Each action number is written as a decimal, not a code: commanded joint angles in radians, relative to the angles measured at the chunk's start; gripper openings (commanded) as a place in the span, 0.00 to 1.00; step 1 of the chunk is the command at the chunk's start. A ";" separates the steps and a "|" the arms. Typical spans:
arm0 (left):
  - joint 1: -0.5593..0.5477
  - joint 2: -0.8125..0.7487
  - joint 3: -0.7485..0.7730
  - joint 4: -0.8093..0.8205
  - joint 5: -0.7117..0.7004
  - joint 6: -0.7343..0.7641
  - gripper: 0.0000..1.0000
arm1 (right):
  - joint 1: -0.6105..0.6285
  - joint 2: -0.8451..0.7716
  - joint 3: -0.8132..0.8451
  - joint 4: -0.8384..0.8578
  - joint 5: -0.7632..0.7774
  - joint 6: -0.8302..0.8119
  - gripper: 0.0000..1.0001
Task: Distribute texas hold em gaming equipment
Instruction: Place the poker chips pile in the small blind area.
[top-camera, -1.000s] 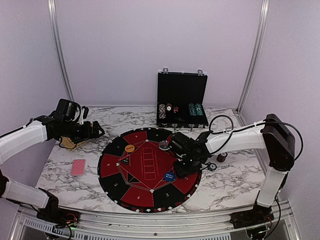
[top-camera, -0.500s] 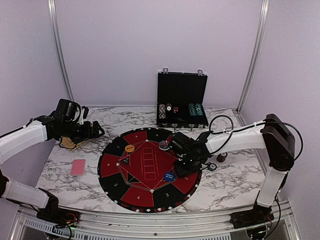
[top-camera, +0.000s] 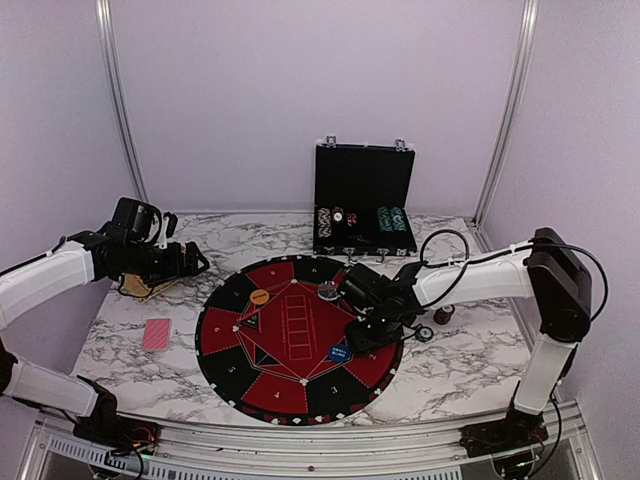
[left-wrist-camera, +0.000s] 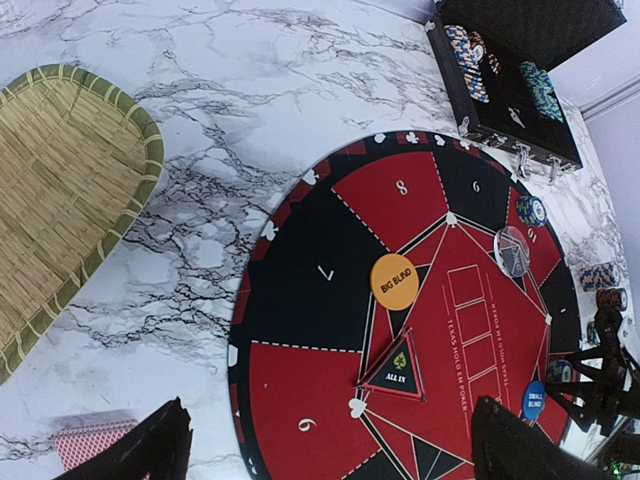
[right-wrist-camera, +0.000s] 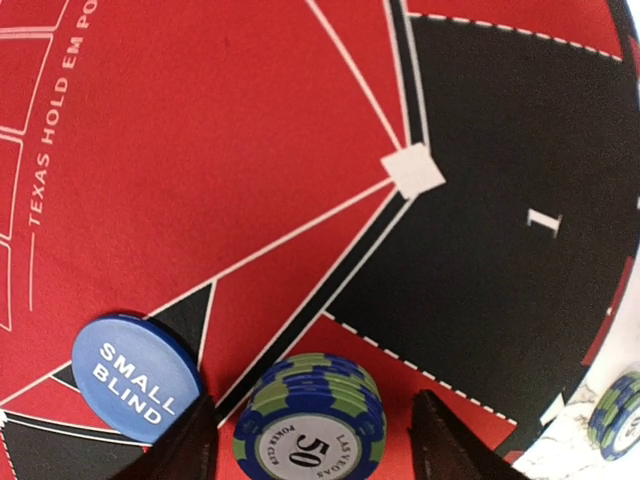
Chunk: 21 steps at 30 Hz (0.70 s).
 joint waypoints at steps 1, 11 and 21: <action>0.007 -0.007 -0.001 0.013 0.011 0.005 0.99 | 0.000 -0.054 0.032 -0.029 0.006 -0.009 0.68; 0.007 -0.007 -0.001 0.014 0.014 0.004 0.99 | -0.018 -0.146 0.022 -0.067 -0.003 -0.010 0.79; 0.007 -0.007 -0.002 0.014 0.017 0.003 0.99 | -0.180 -0.340 -0.136 -0.090 -0.005 -0.035 0.76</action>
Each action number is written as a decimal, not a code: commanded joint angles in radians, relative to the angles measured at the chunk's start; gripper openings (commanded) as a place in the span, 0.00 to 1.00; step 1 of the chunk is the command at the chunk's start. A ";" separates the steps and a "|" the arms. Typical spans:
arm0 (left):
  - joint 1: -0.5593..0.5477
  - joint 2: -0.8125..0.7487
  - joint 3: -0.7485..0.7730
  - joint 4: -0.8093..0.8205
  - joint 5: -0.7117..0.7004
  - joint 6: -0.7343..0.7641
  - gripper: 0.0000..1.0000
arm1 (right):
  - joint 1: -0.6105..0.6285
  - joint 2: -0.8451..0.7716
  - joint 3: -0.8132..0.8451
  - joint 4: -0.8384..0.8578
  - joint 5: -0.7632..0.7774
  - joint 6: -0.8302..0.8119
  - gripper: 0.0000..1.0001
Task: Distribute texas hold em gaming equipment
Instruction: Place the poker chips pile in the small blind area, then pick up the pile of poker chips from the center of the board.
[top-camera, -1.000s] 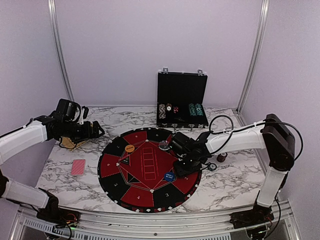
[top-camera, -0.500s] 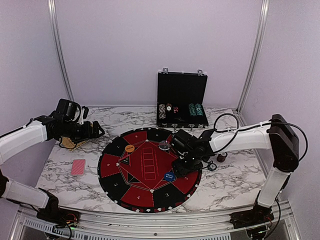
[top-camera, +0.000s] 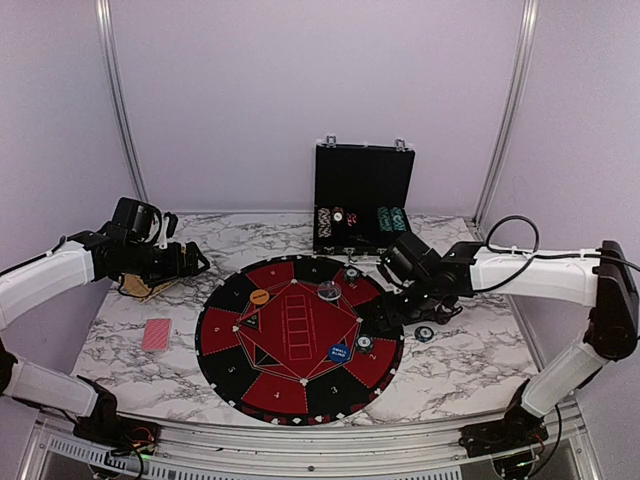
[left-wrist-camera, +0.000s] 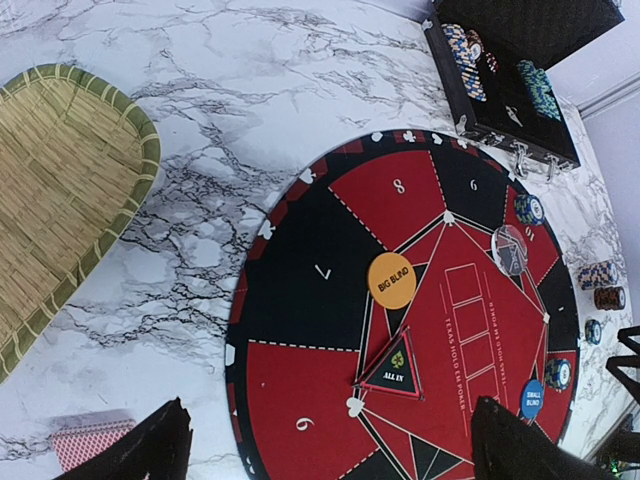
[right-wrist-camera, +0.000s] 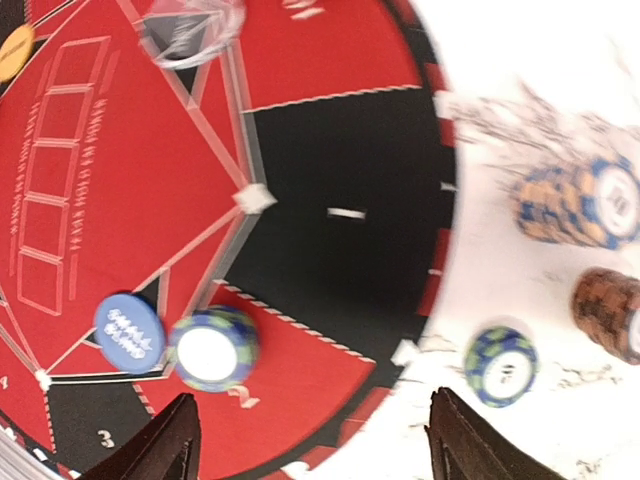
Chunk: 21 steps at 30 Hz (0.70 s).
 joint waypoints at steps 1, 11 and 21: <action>0.007 -0.008 -0.002 0.013 0.010 0.003 0.99 | -0.080 -0.070 -0.072 -0.029 0.001 -0.029 0.75; 0.007 -0.005 -0.002 0.013 0.006 0.002 0.99 | -0.228 -0.121 -0.190 0.005 -0.031 -0.090 0.71; 0.007 -0.003 -0.002 0.014 0.005 0.001 0.99 | -0.273 -0.074 -0.234 0.070 -0.053 -0.107 0.70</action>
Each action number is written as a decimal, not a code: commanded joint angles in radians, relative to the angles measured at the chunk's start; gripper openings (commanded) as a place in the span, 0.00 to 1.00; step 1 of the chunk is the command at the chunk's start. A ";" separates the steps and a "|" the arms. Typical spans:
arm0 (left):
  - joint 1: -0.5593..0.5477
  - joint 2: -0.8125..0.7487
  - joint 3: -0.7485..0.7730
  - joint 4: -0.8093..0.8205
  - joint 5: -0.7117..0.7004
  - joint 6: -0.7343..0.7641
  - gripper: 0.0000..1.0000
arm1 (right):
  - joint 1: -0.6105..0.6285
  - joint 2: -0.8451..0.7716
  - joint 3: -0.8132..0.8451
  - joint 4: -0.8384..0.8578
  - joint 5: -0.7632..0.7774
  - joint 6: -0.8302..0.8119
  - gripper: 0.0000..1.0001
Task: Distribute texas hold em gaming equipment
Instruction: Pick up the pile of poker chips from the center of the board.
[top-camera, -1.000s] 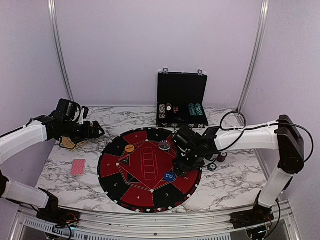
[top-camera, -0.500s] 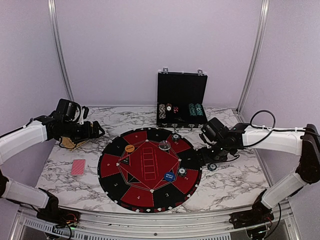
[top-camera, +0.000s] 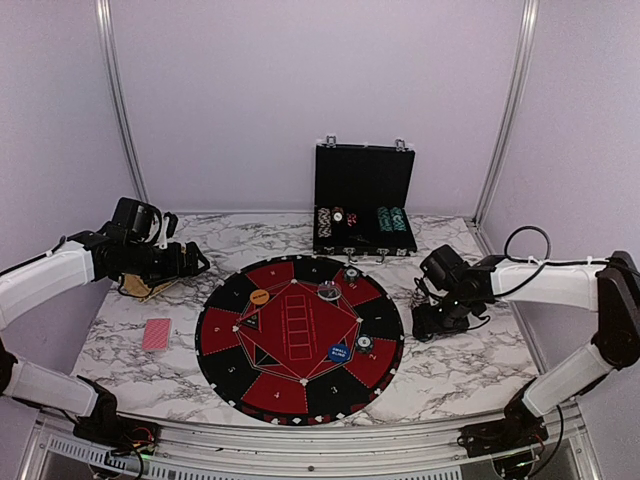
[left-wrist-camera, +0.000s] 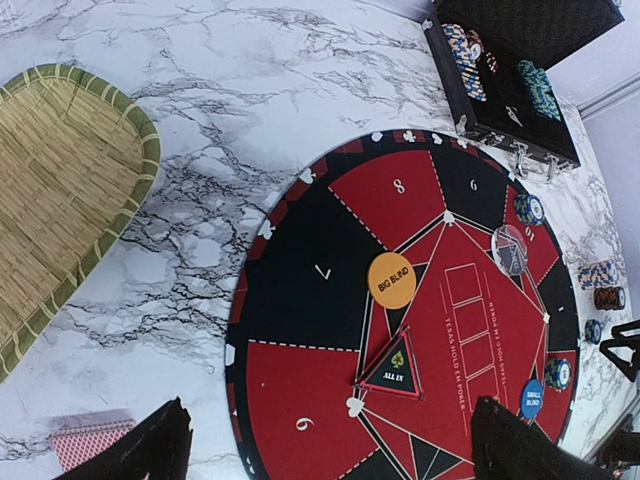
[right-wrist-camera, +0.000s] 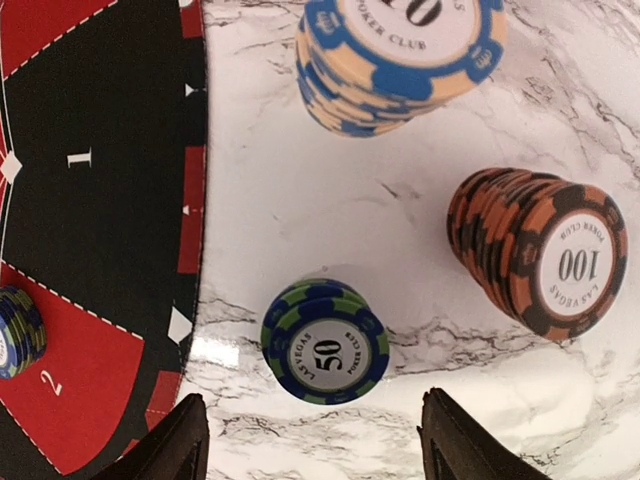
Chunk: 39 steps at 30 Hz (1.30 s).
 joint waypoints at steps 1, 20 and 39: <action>0.007 -0.002 -0.002 0.013 0.004 0.001 0.99 | -0.018 0.024 -0.006 0.061 -0.016 -0.012 0.71; 0.007 -0.001 -0.002 0.014 0.000 0.002 0.99 | -0.026 0.133 -0.007 0.112 -0.003 -0.013 0.57; 0.007 -0.002 -0.002 0.013 -0.001 0.003 0.99 | -0.025 0.157 0.003 0.108 0.002 -0.016 0.32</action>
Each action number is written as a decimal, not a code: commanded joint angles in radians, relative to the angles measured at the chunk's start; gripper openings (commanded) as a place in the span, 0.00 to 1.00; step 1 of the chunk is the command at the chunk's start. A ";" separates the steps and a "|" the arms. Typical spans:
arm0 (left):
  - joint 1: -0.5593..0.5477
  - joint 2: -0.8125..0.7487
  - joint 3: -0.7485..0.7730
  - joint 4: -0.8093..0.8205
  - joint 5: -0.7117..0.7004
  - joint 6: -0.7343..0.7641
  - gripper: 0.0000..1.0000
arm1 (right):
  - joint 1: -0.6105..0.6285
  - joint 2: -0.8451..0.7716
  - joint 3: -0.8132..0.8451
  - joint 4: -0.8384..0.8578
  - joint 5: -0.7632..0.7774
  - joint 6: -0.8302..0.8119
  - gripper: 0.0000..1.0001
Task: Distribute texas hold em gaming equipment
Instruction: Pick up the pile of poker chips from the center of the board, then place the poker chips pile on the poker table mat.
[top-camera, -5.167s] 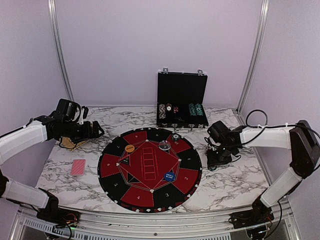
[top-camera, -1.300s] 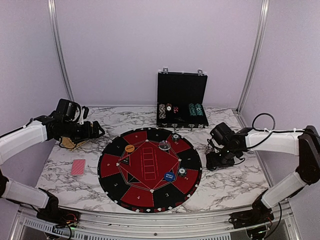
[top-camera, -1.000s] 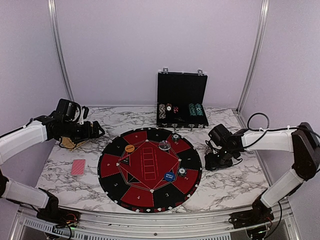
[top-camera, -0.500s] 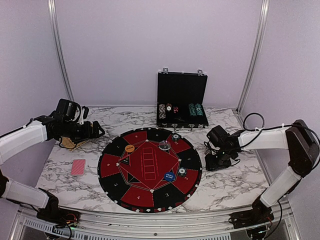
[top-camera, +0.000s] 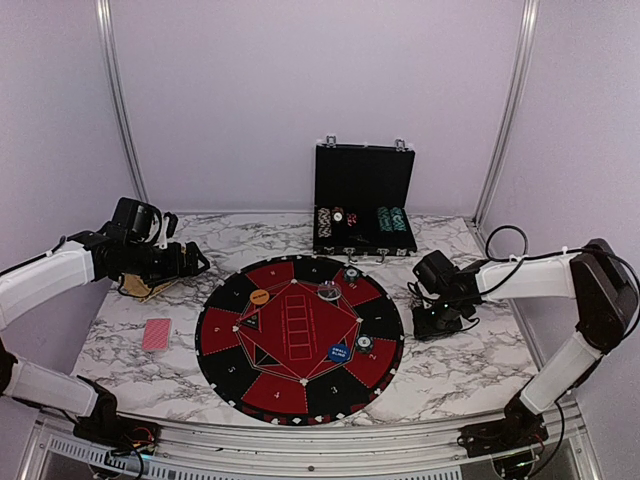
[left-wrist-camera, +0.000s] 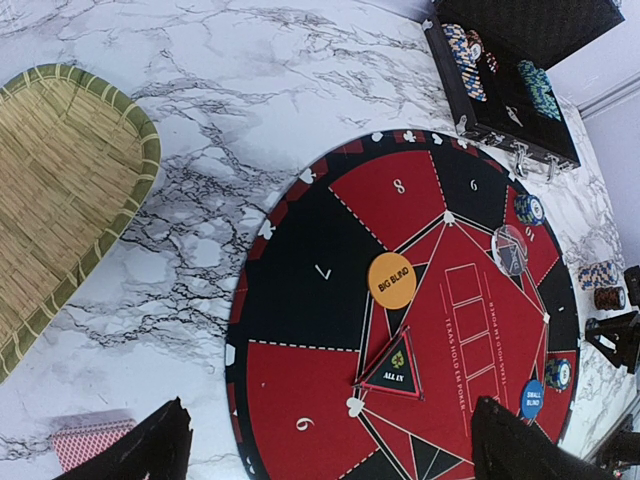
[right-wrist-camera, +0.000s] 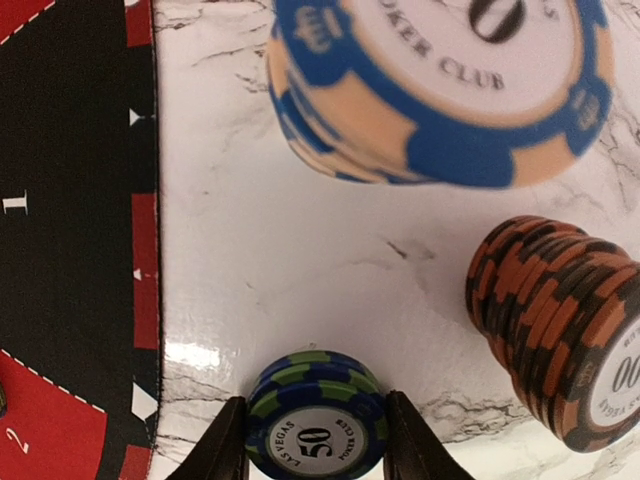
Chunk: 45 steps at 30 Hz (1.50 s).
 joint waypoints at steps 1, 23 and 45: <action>0.007 -0.003 -0.002 0.013 0.001 0.003 0.99 | -0.005 0.025 0.013 -0.009 -0.005 -0.003 0.30; 0.007 -0.009 -0.001 0.014 0.013 0.002 0.99 | 0.118 0.014 0.236 -0.195 0.076 0.018 0.24; 0.007 -0.015 0.001 0.011 0.034 0.002 0.99 | 0.308 0.426 0.756 -0.271 0.079 -0.066 0.23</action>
